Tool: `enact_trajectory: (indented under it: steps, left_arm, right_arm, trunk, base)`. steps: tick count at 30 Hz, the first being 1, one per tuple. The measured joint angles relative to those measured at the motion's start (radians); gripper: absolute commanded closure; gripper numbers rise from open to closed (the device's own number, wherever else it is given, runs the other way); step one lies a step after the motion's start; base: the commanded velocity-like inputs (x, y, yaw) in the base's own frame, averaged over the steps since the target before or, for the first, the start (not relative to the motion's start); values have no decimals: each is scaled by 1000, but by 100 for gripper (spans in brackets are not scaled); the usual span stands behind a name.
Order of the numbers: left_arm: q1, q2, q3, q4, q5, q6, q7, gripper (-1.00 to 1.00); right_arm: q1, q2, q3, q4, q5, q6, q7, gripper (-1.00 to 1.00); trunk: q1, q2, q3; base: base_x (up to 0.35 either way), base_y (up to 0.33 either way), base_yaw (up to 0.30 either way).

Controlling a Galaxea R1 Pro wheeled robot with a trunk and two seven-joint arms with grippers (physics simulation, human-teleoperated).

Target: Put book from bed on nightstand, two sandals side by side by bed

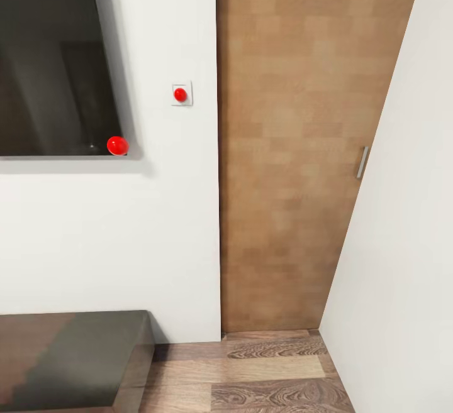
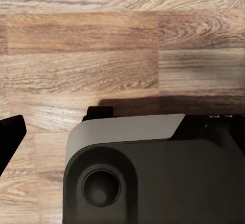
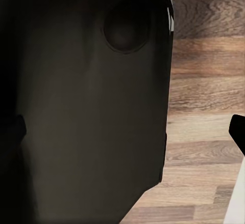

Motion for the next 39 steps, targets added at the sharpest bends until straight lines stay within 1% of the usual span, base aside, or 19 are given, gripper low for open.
enact_trajectory:
  steps: [11,30,39]
  left_arm:
    - [0,1,1,0,0,0,0,-100]
    - [0,3,1,0,0,0,0,-100]
    - [0,3,1,0,-1,0,0,-100]
  right_arm:
    - [0,0,0,0,0,0,0,-100]
    - [0,0,0,0,0,0,-1,-100]
    - [0,1,0,0,0,0,-1,-100]
  trunk:
    - [0,0,0]
    - [0,0,0]
    - [0,0,0]
  base:
    - [0,0,5]
    - [0,-2,239]
    - [0,-214,254]
